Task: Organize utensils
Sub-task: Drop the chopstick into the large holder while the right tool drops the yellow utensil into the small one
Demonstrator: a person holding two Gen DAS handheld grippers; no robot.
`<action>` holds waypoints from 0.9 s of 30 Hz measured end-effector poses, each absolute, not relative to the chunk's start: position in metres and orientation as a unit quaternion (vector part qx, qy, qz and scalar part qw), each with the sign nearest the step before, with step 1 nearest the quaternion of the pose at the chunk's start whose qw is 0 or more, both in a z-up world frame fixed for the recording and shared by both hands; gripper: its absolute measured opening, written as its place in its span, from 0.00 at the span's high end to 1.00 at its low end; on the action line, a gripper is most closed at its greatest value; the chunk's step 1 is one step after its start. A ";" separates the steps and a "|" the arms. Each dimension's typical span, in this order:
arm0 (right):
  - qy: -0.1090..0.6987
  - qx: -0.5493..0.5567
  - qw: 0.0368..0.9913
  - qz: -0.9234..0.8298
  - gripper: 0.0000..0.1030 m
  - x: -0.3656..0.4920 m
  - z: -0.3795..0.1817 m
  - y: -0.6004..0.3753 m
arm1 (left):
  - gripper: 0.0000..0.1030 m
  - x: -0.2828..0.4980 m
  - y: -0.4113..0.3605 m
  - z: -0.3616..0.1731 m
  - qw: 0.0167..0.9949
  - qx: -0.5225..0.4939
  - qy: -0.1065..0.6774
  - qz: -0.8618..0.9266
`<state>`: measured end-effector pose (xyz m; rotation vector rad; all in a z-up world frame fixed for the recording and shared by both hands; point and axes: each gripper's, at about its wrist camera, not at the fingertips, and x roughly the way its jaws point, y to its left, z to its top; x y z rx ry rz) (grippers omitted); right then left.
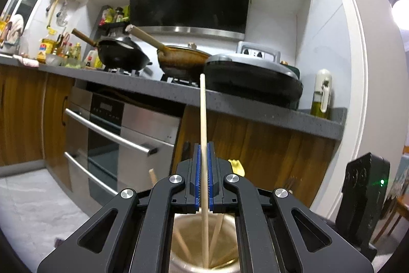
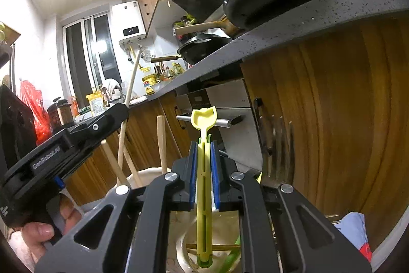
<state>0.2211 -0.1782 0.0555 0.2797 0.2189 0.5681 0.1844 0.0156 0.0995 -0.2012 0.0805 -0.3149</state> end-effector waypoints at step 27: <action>0.126 0.063 0.965 0.221 0.90 0.151 0.041 -0.186 | 0.95 0.134 0.026 0.066 0.979 -0.045 0.113 -0.165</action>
